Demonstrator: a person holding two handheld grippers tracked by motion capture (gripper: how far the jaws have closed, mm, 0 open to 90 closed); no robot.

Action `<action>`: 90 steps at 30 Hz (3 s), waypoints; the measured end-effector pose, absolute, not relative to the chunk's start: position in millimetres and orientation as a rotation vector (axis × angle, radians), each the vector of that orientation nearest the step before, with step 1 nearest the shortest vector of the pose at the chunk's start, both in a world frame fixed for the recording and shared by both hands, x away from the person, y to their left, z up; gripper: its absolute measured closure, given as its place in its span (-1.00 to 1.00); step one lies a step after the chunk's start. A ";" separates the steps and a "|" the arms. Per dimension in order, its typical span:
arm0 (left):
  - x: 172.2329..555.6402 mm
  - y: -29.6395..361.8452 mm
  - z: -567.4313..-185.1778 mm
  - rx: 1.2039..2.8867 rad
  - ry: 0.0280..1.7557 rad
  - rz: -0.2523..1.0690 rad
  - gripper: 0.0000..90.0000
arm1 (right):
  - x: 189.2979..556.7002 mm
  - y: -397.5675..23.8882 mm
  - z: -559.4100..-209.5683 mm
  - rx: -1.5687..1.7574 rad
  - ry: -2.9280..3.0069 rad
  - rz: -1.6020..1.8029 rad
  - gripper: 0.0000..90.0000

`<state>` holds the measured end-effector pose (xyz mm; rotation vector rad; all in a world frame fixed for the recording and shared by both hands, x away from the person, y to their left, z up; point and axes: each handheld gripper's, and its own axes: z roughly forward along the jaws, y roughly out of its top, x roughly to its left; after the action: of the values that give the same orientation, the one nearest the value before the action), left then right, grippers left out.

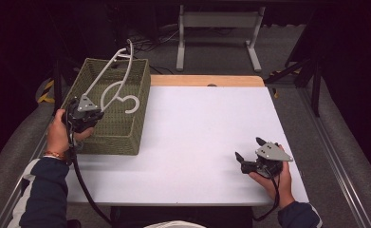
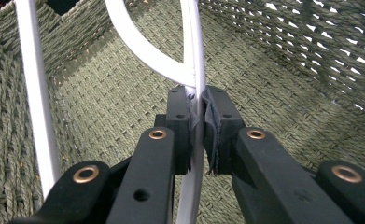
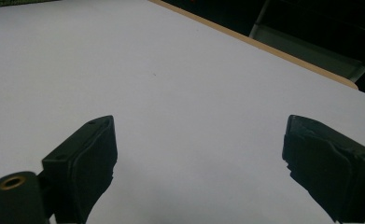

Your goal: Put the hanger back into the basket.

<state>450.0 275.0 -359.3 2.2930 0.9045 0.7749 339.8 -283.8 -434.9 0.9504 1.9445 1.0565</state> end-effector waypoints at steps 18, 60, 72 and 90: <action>447.7 276.5 -360.0 2.277 0.923 0.769 0.60 | 340.8 -281.7 -436.7 0.940 1.976 1.041 -0.76; 395.9 253.3 -338.9 1.769 0.708 0.745 -0.88 | 341.8 -278.6 -438.3 0.928 1.990 1.035 -0.76; 373.5 217.3 -337.2 1.797 0.562 0.720 -0.89 | 341.7 -278.3 -438.0 0.923 1.992 1.039 -0.76; 348.6 180.7 -353.4 1.852 0.449 0.739 -0.88 | 339.3 -277.4 -435.5 0.909 1.976 1.071 -0.76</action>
<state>348.6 180.7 -353.4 1.8519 0.4490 0.7394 339.3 -277.4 -435.5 0.9086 1.9756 1.0713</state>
